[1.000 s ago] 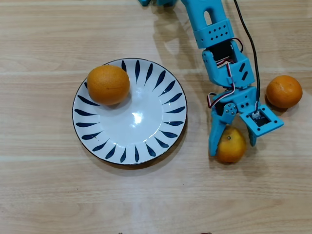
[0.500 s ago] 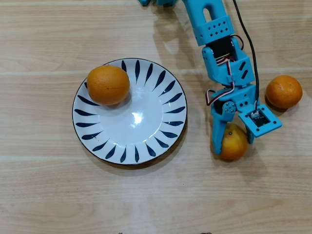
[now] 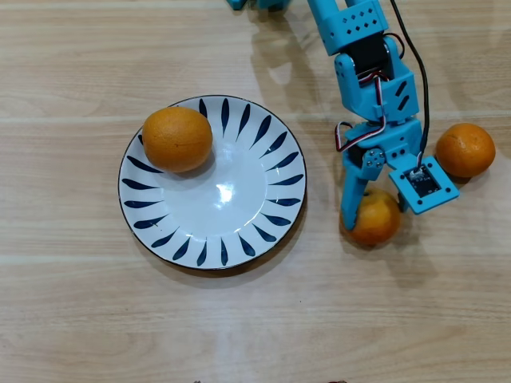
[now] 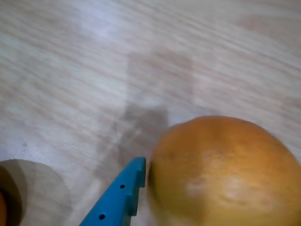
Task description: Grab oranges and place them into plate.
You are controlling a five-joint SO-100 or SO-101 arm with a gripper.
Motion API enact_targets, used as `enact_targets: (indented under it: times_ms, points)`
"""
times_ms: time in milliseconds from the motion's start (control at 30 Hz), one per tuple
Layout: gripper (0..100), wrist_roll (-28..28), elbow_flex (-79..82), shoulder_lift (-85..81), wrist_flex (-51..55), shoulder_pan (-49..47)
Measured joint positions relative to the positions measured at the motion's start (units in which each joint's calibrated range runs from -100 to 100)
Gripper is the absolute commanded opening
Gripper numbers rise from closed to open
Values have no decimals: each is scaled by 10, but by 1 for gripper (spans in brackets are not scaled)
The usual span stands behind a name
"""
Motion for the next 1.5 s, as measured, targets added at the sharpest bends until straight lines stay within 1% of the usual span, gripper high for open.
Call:
enact_targets:
  times_ms: [67,433,733,1067,1200,1300,1500]
  points:
    - [45,0,9,0,2,-3]
    - [45,-2,13,5,15,-17]
    - [45,46,-36,6,15,-17]
    - [45,66,-58,4,16,-14]
    - [45,79,-65,4,16,8]
    - [45,82,-92,9,16,20]
    - [45,86,-181,81,16,28]
